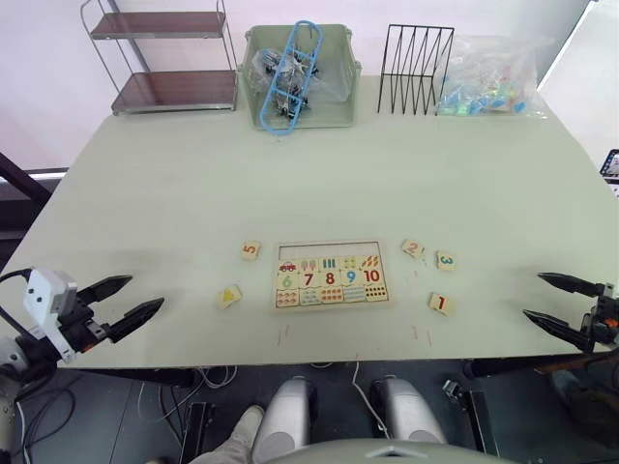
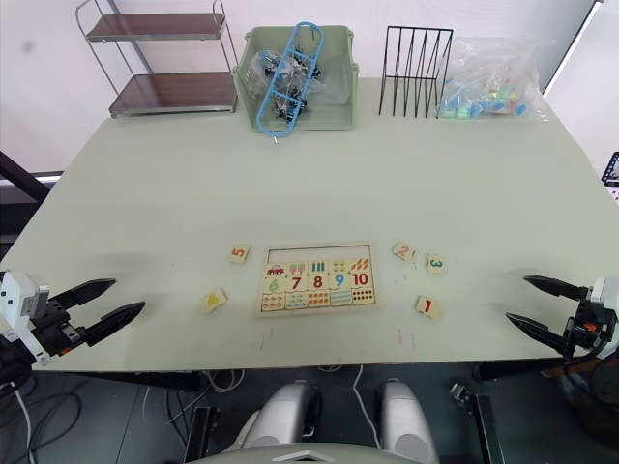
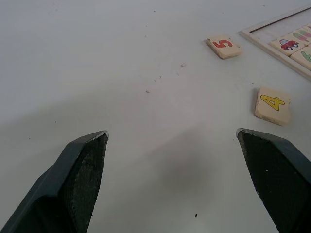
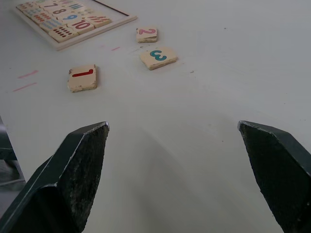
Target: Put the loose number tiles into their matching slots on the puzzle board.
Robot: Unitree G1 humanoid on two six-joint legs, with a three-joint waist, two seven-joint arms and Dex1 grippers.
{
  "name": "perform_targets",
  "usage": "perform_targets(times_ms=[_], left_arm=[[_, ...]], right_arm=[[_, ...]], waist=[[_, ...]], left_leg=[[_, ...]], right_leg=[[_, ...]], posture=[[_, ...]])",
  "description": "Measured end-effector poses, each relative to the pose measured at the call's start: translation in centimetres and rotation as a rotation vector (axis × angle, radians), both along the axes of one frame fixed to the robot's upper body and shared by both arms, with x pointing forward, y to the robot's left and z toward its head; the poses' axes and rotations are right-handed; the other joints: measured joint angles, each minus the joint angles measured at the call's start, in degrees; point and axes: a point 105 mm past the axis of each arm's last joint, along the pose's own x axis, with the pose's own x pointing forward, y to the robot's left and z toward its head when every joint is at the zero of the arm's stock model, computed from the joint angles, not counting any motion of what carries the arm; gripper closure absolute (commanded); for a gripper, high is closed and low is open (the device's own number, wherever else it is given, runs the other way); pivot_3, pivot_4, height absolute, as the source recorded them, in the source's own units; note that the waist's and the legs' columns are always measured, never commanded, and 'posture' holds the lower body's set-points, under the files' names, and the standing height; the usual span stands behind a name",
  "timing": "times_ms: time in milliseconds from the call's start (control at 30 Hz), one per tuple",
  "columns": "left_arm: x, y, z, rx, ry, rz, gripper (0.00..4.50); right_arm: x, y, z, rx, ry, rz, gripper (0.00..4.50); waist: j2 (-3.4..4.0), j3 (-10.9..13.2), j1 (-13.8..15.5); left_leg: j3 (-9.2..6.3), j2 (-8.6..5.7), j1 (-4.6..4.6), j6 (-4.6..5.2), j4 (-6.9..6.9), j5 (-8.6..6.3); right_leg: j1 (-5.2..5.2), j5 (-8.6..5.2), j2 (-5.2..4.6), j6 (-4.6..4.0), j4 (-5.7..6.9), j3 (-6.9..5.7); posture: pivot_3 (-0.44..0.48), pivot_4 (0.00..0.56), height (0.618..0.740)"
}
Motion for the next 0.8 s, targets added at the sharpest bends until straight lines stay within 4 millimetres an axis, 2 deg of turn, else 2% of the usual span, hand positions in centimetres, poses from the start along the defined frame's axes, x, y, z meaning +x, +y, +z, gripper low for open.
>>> perform_targets(times_ms=[233, 567, 800], left_arm=[[-0.4, 0.6, -0.6, -0.001, 0.002, -0.009, 0.00], [-0.4, 0.4, -0.4, 0.009, -0.005, -0.023, 0.00], [0.5, -1.1, 1.1, -0.033, -0.041, -0.073, 0.00]], right_arm=[[0.2, 0.7, 0.6, 0.001, -0.042, 0.012, 0.04], [0.2, 1.0, 0.7, 0.008, -0.043, 0.019, 0.04], [0.1, 1.2, 0.7, 0.017, -0.038, 0.037, 0.04]], waist=[[0.00, 0.0, 0.0], [0.00, 0.0, 0.0], [0.00, 0.0, 0.1]], left_leg=[[0.00, 0.01, 0.00, 0.00, 0.00, 0.00], [0.00, 0.01, -0.01, 0.00, 0.00, 0.00], [-0.01, 0.01, -0.01, 0.00, 0.00, 0.00]], right_leg=[[0.00, 0.00, 0.02, 0.00, 0.00, 0.00], [0.00, 0.00, -0.05, 0.00, -0.01, 0.00], [0.00, 0.00, -0.02, 0.01, -0.01, -0.02]], posture=[[0.000, 0.150, 0.739], [0.000, 0.150, 0.739], [0.000, 0.150, 0.739]])
